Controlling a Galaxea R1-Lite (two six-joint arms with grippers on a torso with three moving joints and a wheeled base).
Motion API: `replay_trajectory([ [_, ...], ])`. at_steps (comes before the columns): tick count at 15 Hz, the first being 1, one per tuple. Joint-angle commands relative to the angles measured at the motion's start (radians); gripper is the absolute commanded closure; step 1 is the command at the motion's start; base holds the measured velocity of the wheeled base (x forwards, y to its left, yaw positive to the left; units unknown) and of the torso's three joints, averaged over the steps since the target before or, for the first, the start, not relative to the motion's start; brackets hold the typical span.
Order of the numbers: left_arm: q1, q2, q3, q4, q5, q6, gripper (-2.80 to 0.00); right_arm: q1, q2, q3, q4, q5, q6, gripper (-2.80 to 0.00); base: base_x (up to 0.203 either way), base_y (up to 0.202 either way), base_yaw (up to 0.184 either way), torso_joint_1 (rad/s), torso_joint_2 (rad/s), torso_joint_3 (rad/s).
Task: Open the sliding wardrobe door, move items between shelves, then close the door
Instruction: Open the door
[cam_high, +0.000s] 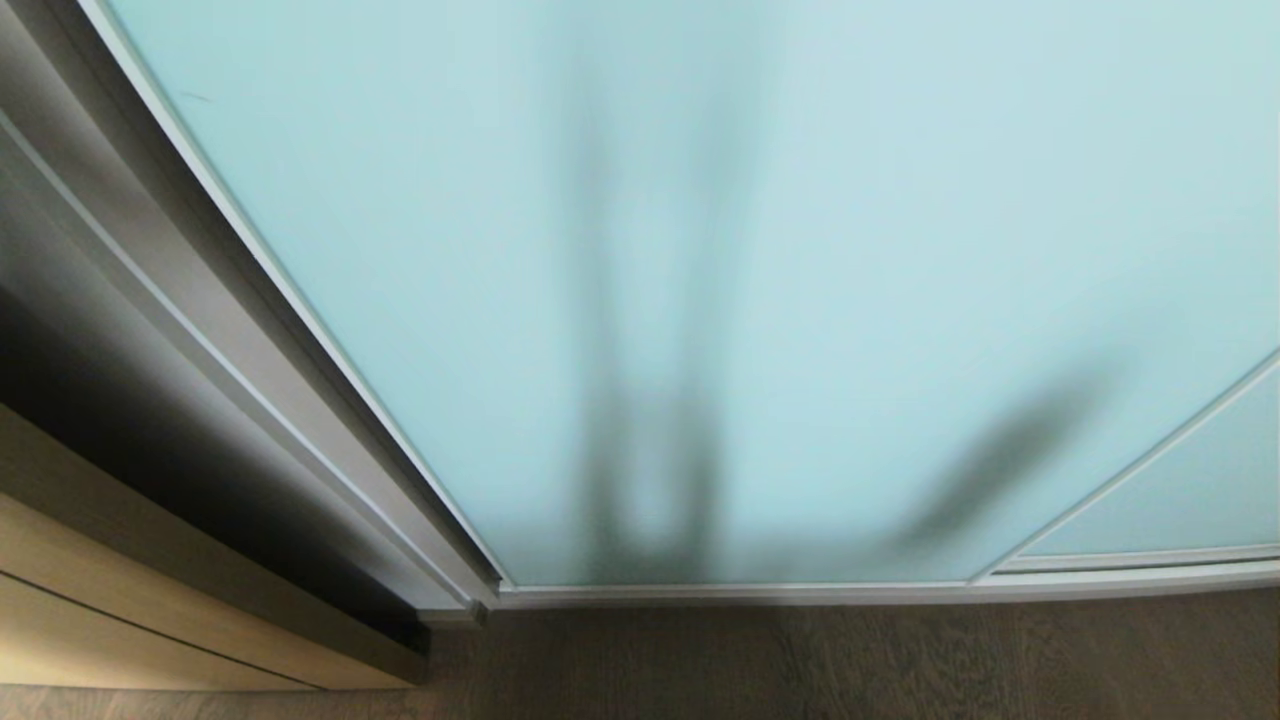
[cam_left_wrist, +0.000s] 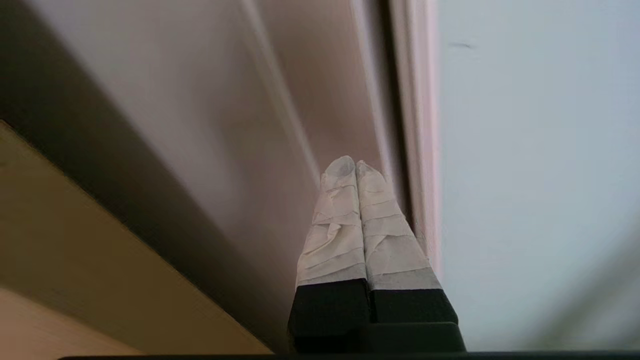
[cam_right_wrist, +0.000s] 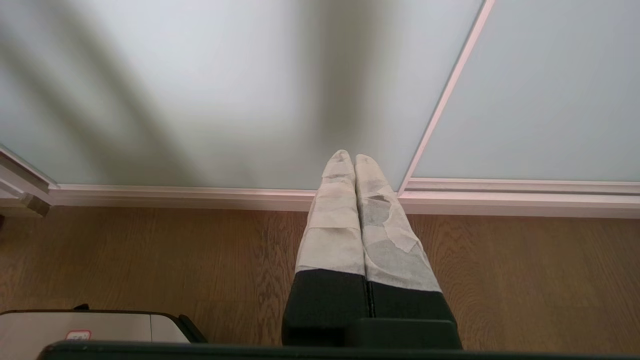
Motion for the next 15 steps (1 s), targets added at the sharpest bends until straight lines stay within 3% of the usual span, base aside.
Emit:
replay_trajectory([
  [1,0.001,0.037,-0.009,-0.007,0.038,0.023,0.0,0.0,0.0,0.002,0.0,0.0,0.0,0.0,0.0,0.0,0.0,0.0,0.0,0.0],
  [7,-0.003,0.038,-0.02,0.01,0.029,0.008,0.0,0.0,0.0,0.002,0.0,0.0,0.0,0.0,0.0,0.0,0.0,0.0,0.0,0.0],
  [10,-0.016,0.03,-0.012,-0.011,-0.003,-0.077,0.0,0.0,0.0,0.002,0.0,0.0,0.0,0.0,0.0,0.0,0.0,0.0,0.0,0.0],
  [12,-0.016,0.004,-0.002,-0.068,-0.011,-0.175,0.0,0.0,0.0,0.002,0.0,0.0,0.0,0.0,0.0,0.0,0.0,0.0,0.0,0.0],
  [15,-0.016,-0.047,0.116,-0.248,-0.011,-0.208,0.0,0.0,0.0,0.002,0.0,0.0,0.0,0.0,0.0,0.0,0.0,0.0,0.0,0.0],
])
